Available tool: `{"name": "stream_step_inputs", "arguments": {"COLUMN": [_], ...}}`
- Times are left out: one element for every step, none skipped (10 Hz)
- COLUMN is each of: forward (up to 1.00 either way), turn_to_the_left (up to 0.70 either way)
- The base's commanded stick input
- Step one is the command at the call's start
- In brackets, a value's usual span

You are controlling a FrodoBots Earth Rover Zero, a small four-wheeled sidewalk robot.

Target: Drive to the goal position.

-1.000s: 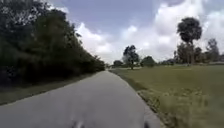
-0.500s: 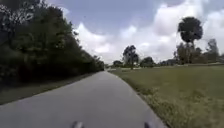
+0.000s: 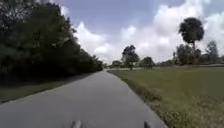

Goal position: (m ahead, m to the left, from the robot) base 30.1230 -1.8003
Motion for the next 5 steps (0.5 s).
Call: {"name": "stream_step_inputs", "arguments": {"forward": [0.85, 0.85, 0.85, 0.85, 0.85], "turn_to_the_left": [0.00, 0.00, 0.00, 0.00, 0.00]}}
